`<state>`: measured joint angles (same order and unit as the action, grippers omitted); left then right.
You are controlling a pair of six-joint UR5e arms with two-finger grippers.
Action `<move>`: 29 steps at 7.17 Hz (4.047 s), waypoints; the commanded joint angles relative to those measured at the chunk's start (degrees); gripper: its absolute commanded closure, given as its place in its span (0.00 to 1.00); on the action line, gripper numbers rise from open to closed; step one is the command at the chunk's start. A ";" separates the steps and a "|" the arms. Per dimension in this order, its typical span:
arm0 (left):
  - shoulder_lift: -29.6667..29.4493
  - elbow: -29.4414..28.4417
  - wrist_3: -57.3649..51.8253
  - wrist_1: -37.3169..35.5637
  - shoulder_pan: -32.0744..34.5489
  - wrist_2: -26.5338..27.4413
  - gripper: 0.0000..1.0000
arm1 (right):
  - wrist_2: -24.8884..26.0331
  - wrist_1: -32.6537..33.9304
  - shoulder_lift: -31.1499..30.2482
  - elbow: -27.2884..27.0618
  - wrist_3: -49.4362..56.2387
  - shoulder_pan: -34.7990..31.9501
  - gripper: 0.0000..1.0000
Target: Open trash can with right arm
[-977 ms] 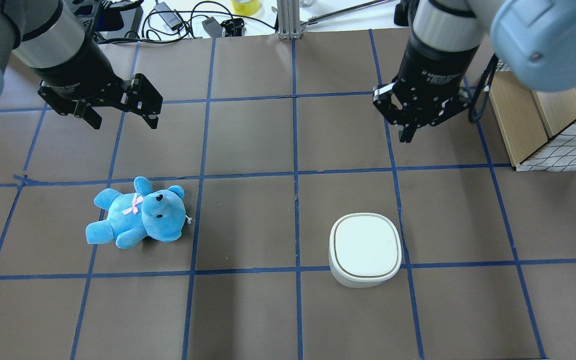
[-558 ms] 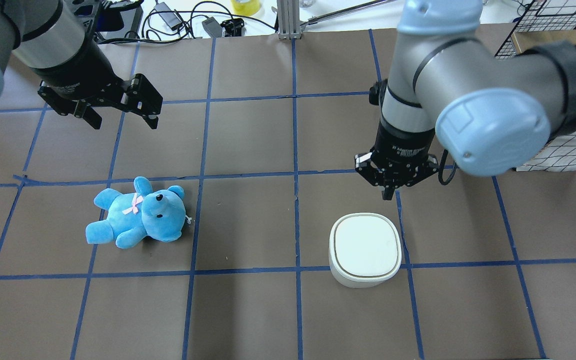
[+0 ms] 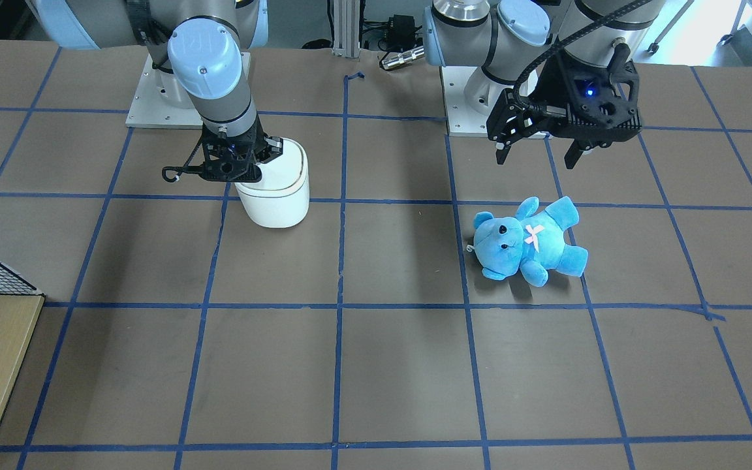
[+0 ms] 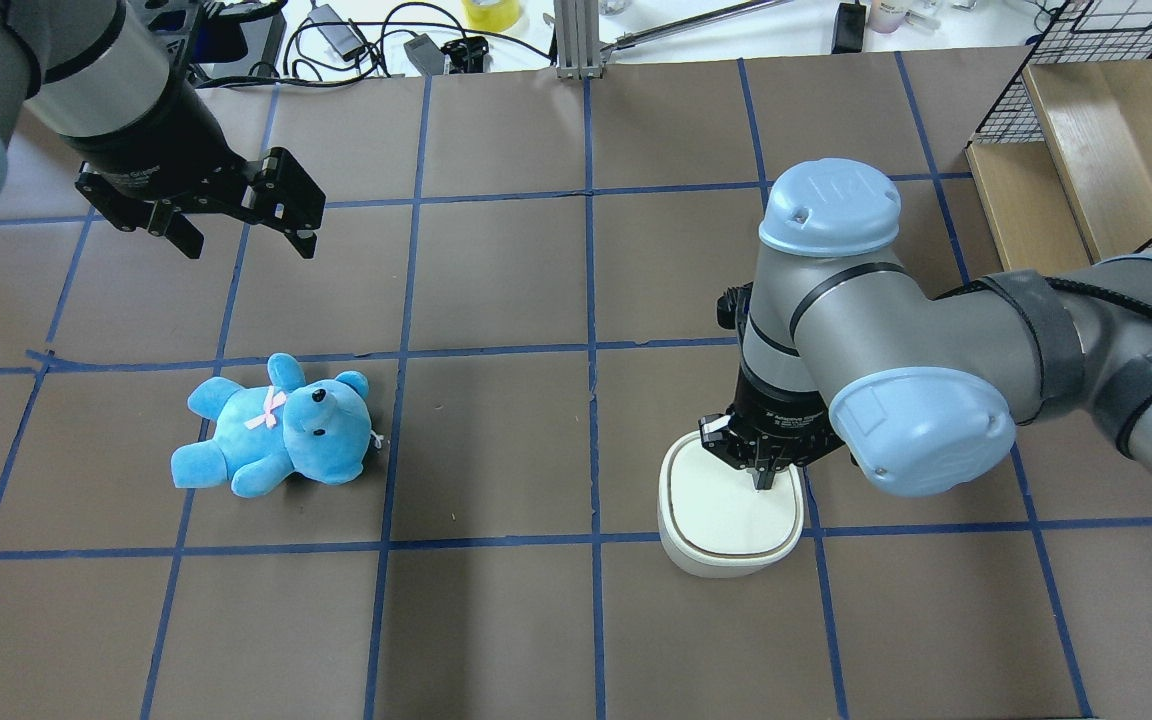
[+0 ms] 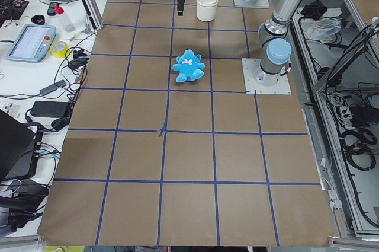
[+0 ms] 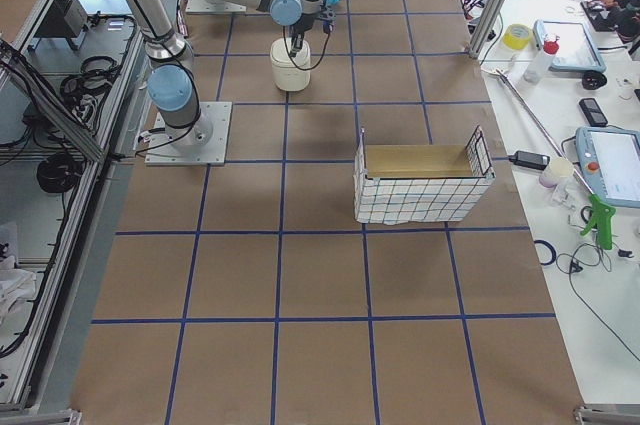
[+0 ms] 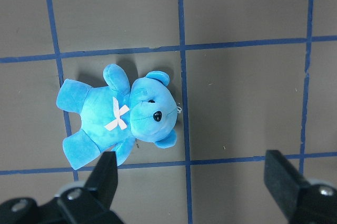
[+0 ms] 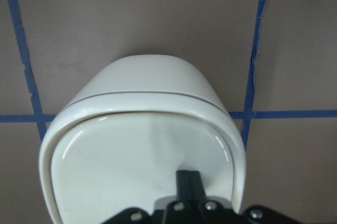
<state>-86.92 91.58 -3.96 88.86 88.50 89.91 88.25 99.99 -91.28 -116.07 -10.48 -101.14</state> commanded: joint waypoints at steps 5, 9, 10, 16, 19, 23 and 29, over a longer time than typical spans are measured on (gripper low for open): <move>0.00 0.00 0.00 0.00 0.00 0.00 0.00 | 0.78 -13.69 -1.10 19.39 0.37 1.20 0.00; 0.00 0.00 0.00 0.00 0.00 0.09 0.00 | 2.97 -14.06 -0.22 32.92 4.84 10.16 0.00; 0.00 0.00 0.00 0.00 0.00 0.00 0.00 | 2.98 -13.68 -0.22 32.93 4.68 10.08 0.00; 0.00 0.00 0.00 0.00 0.00 0.00 0.00 | 2.80 -13.77 -0.22 32.84 4.86 10.08 0.00; 0.00 0.00 0.00 0.00 0.00 0.00 0.00 | 2.80 -13.59 -0.13 32.75 4.94 10.08 0.00; 0.00 0.00 0.00 0.00 0.00 0.00 0.00 | 2.80 -13.50 0.22 32.75 5.03 10.08 0.00; 0.00 0.00 0.00 0.00 0.00 0.00 0.00 | 2.72 -13.41 0.40 32.67 4.95 9.99 0.00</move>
<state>-86.92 91.58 -3.95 88.86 88.51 89.93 91.08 86.50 -90.94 -83.35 -5.45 -91.14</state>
